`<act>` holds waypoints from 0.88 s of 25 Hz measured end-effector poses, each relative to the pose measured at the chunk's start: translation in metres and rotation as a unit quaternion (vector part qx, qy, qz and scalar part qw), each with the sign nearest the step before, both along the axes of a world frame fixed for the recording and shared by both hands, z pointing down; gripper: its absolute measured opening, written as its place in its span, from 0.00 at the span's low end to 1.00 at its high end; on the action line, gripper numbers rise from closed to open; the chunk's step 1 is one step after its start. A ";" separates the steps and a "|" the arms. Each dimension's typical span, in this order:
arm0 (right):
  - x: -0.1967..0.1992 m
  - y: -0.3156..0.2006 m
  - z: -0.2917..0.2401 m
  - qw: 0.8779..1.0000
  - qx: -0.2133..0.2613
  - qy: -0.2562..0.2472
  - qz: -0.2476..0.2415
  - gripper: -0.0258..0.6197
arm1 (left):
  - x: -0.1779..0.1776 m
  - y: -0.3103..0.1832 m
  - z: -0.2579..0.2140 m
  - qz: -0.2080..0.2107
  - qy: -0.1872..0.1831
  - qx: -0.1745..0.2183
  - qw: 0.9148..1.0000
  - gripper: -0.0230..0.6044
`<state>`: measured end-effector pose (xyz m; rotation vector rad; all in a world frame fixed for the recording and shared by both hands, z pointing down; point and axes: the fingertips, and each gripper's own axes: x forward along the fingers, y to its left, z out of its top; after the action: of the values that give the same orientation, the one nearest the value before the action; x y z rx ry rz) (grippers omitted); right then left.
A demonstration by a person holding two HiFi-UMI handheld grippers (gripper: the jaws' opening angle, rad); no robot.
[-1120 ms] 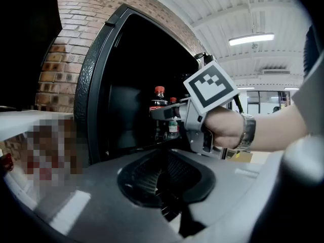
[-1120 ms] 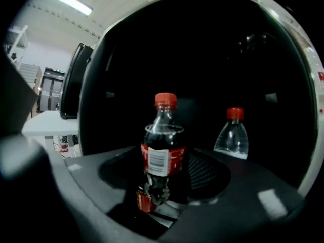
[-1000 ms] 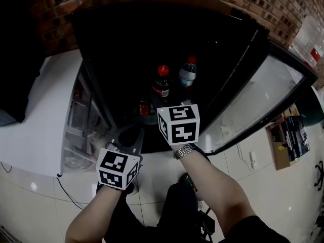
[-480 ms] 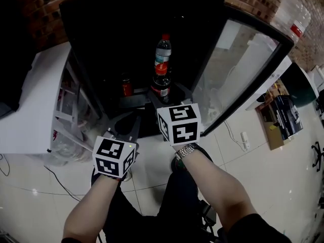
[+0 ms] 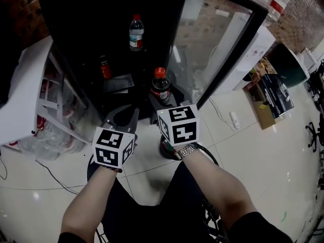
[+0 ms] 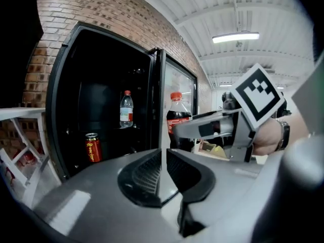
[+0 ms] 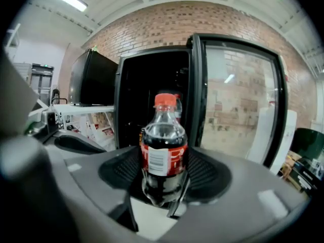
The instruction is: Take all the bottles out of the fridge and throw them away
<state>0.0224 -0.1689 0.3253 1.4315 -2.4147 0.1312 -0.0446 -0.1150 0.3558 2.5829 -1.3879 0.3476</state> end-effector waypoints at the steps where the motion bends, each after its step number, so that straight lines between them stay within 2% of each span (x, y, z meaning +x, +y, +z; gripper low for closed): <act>1: 0.008 0.005 0.005 1.000 -0.005 0.002 0.003 0.47 | 0.008 0.002 0.003 0.004 -0.001 -0.002 1.000 0.05; 11: 0.086 0.048 0.063 0.997 -0.062 0.011 0.040 0.47 | 0.081 0.022 0.036 0.051 -0.019 -0.026 0.998 0.05; 22: 0.129 0.075 0.152 0.988 -0.143 0.016 0.064 0.47 | 0.133 0.030 0.093 0.094 -0.041 -0.071 0.992 0.05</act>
<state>0.1515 -0.0934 0.4769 1.4391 -2.1717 0.4620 0.0885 -0.0854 0.4484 2.6115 -1.1010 0.5655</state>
